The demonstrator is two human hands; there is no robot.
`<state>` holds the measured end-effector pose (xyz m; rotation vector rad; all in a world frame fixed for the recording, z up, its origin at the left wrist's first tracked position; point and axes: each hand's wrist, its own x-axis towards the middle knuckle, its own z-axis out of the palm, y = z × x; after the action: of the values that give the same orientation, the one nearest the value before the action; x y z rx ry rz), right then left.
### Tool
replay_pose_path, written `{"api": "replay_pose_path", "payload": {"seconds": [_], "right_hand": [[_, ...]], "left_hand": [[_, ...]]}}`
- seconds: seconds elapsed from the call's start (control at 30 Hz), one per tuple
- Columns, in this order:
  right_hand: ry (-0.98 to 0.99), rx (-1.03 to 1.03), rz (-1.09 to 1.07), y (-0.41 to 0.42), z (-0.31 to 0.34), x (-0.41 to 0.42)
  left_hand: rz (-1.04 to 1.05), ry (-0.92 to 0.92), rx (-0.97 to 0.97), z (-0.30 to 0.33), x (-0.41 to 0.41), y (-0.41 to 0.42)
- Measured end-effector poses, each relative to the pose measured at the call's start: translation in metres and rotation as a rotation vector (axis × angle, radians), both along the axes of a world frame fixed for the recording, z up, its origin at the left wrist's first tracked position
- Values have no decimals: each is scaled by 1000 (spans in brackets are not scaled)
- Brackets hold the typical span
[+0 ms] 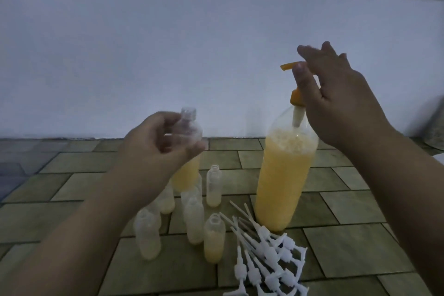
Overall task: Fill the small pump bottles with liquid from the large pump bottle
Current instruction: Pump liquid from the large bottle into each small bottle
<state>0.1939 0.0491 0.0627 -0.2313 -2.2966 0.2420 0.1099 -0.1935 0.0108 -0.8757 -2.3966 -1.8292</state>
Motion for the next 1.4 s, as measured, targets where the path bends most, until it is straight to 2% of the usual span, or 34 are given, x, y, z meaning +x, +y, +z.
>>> {"api": "replay_pose_path", "payload": {"seconds": [0.13,0.37,0.57,0.83,0.9,1.07,1.27,1.4], "right_hand": [[-11,30,-15,5,-5,-3],[71,12,-47,7,-12,-4],[117,10,-36,0,-14,-9],[148,-5,-39,-1,-16,-9],[152,-5,-40,0,-15,-9],[156,1,-44,0,-16,-9],[172,10,-30,-1,-17,-9],[176,7,-32,-1,-17,-10]], "left_hand": [[48,-40,-133,-38,8,-31],[113,-187,-174,-90,19,-53],[192,-99,-294,-116,22,-55],[169,29,-509,-137,23,-41],[167,101,-490,-142,23,-38],[181,116,-529,-151,25,-29],[191,172,-433,-152,27,-21],[175,147,-394,-151,28,-17]]}}
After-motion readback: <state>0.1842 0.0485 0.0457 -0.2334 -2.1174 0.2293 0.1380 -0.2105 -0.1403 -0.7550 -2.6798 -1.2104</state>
